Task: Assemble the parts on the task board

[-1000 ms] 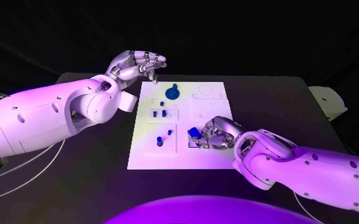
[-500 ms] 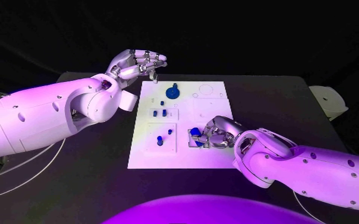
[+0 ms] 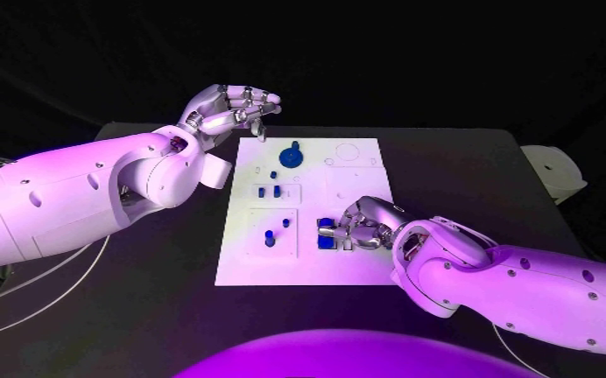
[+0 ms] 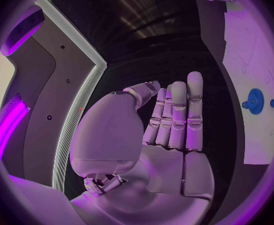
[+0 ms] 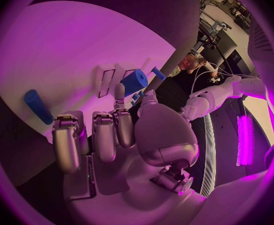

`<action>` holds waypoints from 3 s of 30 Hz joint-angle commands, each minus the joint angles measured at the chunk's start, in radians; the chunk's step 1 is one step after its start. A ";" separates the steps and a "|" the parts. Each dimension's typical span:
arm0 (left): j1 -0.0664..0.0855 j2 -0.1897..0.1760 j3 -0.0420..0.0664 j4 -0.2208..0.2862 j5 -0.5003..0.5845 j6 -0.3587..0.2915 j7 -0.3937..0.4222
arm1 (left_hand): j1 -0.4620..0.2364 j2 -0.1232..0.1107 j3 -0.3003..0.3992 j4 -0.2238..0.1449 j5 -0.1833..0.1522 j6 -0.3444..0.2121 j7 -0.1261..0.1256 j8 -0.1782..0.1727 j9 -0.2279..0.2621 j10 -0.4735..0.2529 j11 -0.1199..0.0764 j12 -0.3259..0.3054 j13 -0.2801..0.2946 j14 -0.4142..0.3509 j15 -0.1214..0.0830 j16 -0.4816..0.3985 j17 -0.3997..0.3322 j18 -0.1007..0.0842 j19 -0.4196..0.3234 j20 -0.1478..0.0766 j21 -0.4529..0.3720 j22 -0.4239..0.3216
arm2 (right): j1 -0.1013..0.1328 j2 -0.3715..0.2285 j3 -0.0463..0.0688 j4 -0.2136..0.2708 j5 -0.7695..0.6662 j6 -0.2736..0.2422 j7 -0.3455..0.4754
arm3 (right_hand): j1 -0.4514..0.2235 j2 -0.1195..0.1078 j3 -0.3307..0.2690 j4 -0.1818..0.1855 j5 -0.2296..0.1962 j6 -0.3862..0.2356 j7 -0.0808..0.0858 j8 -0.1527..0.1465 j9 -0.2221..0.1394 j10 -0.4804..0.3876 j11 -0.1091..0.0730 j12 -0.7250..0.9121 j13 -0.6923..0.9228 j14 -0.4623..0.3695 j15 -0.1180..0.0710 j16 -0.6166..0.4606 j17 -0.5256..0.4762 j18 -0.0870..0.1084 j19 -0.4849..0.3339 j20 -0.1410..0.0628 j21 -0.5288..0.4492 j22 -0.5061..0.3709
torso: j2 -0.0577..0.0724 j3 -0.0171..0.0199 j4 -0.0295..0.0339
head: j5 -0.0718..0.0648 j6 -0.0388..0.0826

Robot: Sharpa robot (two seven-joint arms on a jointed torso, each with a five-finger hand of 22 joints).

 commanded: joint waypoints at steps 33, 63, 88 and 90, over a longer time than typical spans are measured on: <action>0.000 0.001 0.001 0.003 0.006 0.032 0.004 | -0.013 0.003 0.000 0.014 0.003 -0.010 0.003 0.004 -0.003 -0.011 0.003 0.009 -0.002 -0.008 0.005 0.005 -0.003 0.006 0.002 0.008 -0.012 -0.004 | 0.000 -0.023 0.000 0.023 -0.049 0.025 0.031 | 0.287 0.066 -0.085 -0.011 0.104 -0.009 -0.005 0.033 -0.005 0.032 -0.010 0.018 0.157 0.093 -0.011 0.012 0.205 -0.007 0.105 -0.007 0.004 0.263 | 0.000 0.0028 -0.0012 | -0.005 0.000; 0.000 -0.004 0.001 0.003 0.007 0.034 -0.001 | -0.019 0.002 -0.002 0.020 0.003 -0.011 0.003 0.004 -0.003 -0.013 0.003 0.011 -0.003 -0.008 0.006 0.007 -0.004 0.006 0.003 0.009 -0.014 -0.007 | 0.001 -0.033 0.000 0.006 -0.078 0.055 0.009 | 0.416 0.084 -0.073 -0.039 0.065 -0.008 -0.015 0.040 -0.010 0.042 -0.020 0.034 0.173 0.092 -0.019 0.012 0.205 -0.007 0.105 -0.015 0.004 0.263 | 0.000 0.0012 -0.0024 | -0.006 -0.006; 0.000 -0.006 0.001 0.004 0.007 0.034 -0.003 | -0.019 0.002 -0.002 0.020 0.003 -0.011 0.003 0.004 -0.003 -0.013 0.003 0.011 -0.003 -0.008 0.006 0.007 -0.004 0.006 0.003 0.009 -0.014 -0.007 | 0.001 -0.018 0.000 0.006 -0.092 0.028 0.016 | 0.442 0.096 -0.074 -0.004 0.467 -0.010 -0.026 0.036 -0.029 0.052 -0.030 0.048 0.188 0.094 -0.029 0.015 0.212 -0.007 0.105 -0.024 0.004 0.263 | 0.000 0.0000 0.0001 | -0.010 -0.010; 0.000 -0.006 0.001 0.004 0.007 0.034 -0.003 | -0.018 0.002 -0.002 0.020 0.004 -0.012 0.002 0.005 -0.003 -0.014 0.002 0.012 -0.003 -0.009 0.005 0.007 -0.005 0.007 0.004 0.009 -0.016 -0.008 | 0.001 -0.017 0.000 0.005 -0.097 0.026 0.015 | 0.459 0.091 -0.048 -0.004 0.524 -0.012 -0.027 0.032 -0.033 0.051 -0.032 0.047 0.189 0.094 -0.030 0.015 0.212 -0.007 0.105 -0.026 0.004 0.263 | 0.000 -0.0001 0.0002 | -0.011 -0.010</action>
